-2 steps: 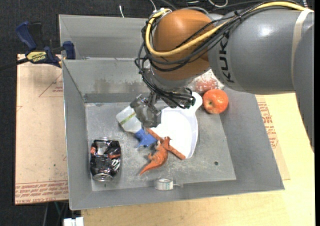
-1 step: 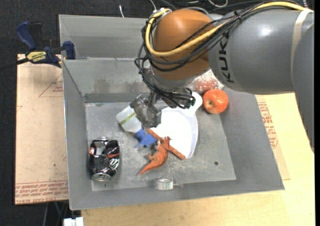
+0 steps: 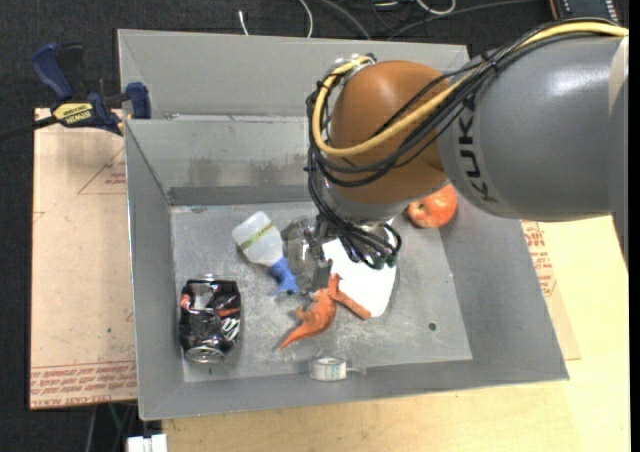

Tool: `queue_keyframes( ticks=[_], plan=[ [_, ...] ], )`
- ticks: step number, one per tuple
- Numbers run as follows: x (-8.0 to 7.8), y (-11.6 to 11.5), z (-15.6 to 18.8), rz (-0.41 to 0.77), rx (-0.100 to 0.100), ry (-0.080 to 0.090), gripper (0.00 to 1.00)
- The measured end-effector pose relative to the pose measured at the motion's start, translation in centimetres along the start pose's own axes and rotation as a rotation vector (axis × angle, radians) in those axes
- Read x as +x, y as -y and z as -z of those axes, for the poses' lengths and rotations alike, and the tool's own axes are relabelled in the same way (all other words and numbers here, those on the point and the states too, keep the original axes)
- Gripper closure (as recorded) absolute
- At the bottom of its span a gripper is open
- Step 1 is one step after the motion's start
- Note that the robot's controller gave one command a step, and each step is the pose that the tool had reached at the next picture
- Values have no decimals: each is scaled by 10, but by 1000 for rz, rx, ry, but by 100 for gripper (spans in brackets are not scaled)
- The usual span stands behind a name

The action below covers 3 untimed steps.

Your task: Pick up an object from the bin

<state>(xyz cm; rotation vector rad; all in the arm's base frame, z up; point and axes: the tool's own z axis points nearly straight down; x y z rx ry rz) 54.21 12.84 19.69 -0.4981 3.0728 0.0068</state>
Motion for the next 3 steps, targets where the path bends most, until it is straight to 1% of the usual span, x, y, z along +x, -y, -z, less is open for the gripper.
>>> queue_keyframes(
  ticks=[1, 2, 3],
  plan=[
    [-41, -28, -12, 25, -1, 8, 100],
    [25, -32, -33, -214, 0, 3, 100],
    [20, 2, -48, -92, -1, 8, 100]
  ],
)
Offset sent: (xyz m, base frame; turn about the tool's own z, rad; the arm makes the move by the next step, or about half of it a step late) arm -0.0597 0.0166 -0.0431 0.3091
